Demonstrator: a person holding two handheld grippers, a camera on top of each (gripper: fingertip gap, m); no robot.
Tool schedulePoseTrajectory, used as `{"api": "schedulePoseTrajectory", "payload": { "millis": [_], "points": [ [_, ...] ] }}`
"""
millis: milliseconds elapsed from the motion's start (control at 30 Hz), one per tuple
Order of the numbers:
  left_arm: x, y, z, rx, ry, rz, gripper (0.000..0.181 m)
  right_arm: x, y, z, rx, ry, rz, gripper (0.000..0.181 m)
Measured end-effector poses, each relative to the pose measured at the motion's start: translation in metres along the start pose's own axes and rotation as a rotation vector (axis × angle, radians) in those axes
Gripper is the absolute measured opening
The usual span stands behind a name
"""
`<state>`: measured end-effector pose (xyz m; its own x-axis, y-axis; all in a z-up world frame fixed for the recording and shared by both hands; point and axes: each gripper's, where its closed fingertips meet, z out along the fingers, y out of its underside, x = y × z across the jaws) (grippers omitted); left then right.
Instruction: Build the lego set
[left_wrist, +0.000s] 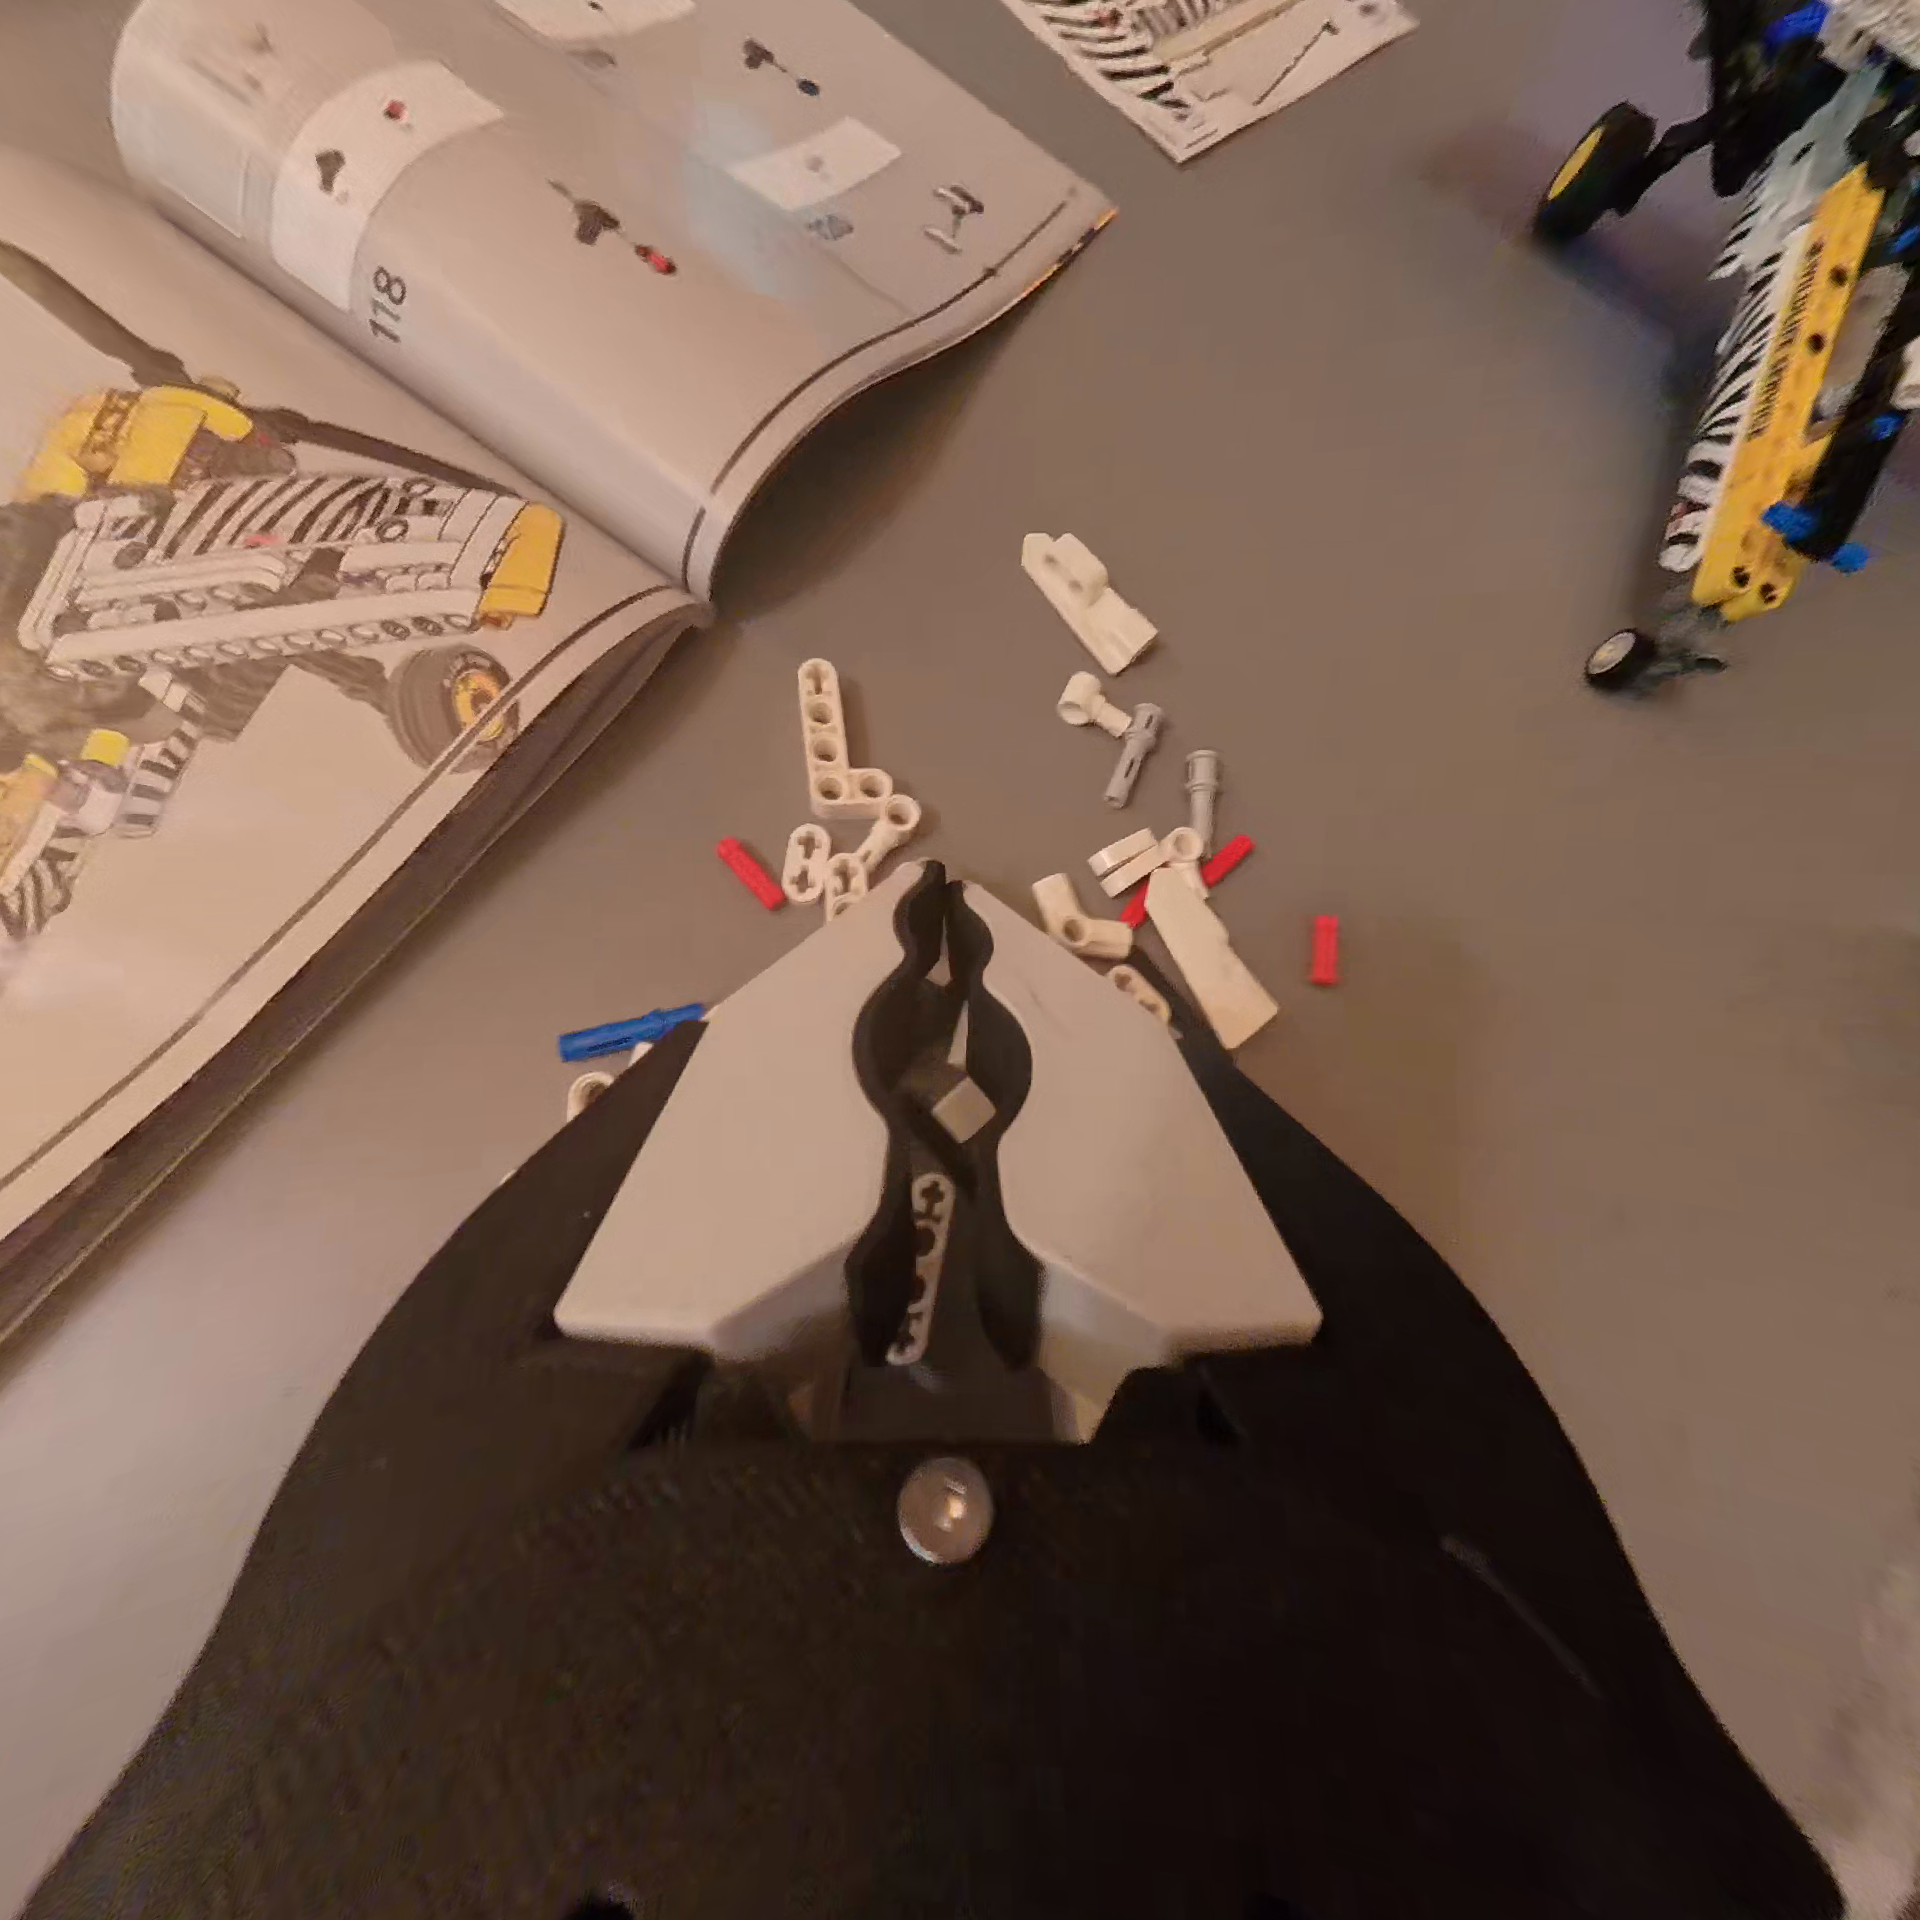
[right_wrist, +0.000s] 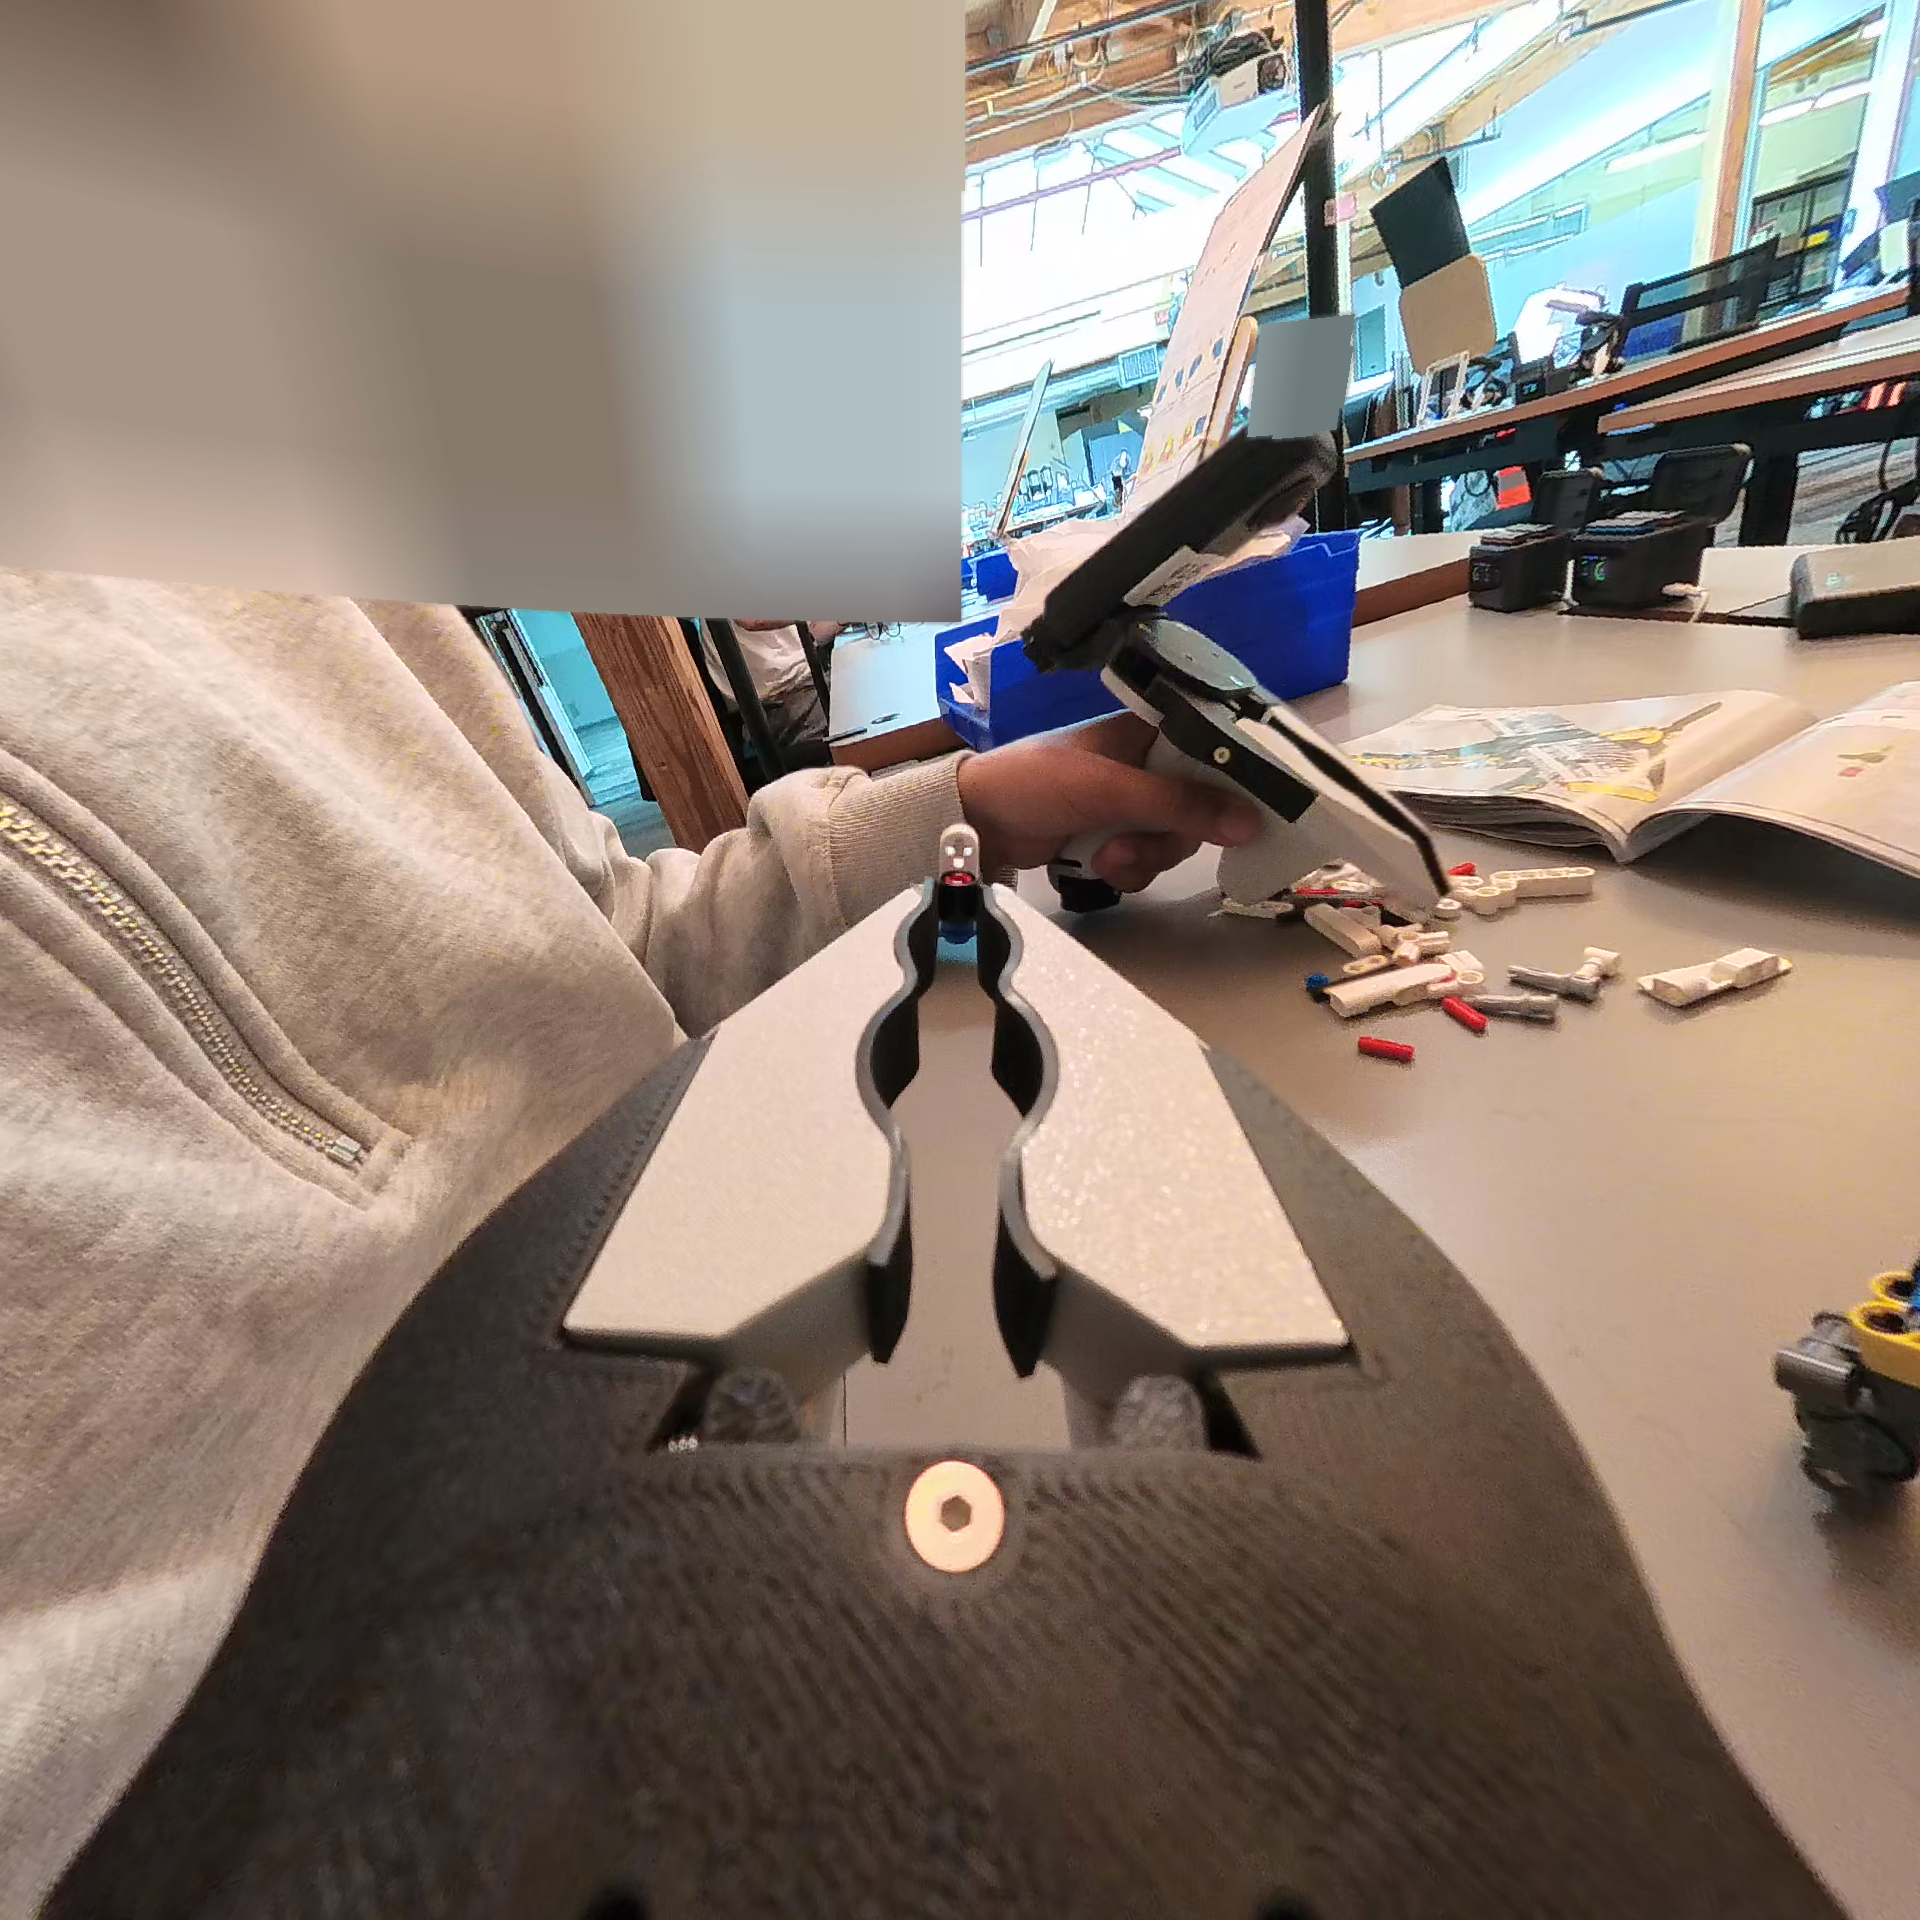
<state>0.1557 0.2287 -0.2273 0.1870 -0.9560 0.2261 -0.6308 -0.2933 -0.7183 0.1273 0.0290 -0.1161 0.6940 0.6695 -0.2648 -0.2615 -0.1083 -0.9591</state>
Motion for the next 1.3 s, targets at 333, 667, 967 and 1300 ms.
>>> {"api": "schedulePoseTrajectory", "payload": {
  "millis": [333,667,967,1300],
  "points": [
    [-0.011,-0.001,-0.005,-0.031,-0.031,0.102,0.002,0.002,0.0,0.002,0.005,-0.005,0.01,0.005],
    [-0.016,-0.001,-0.007,-0.14,0.081,0.294,0.01,0.0,0.0,0.003,0.011,-0.008,0.014,0.005],
    [-0.013,0.003,0.001,-0.255,0.207,0.33,0.01,-0.001,-0.002,0.003,0.021,-0.009,0.024,0.005],
    [-0.006,0.008,-0.003,-0.28,0.169,0.35,0.005,0.001,-0.005,0.0,0.047,-0.011,0.038,0.005]
  ]
}}
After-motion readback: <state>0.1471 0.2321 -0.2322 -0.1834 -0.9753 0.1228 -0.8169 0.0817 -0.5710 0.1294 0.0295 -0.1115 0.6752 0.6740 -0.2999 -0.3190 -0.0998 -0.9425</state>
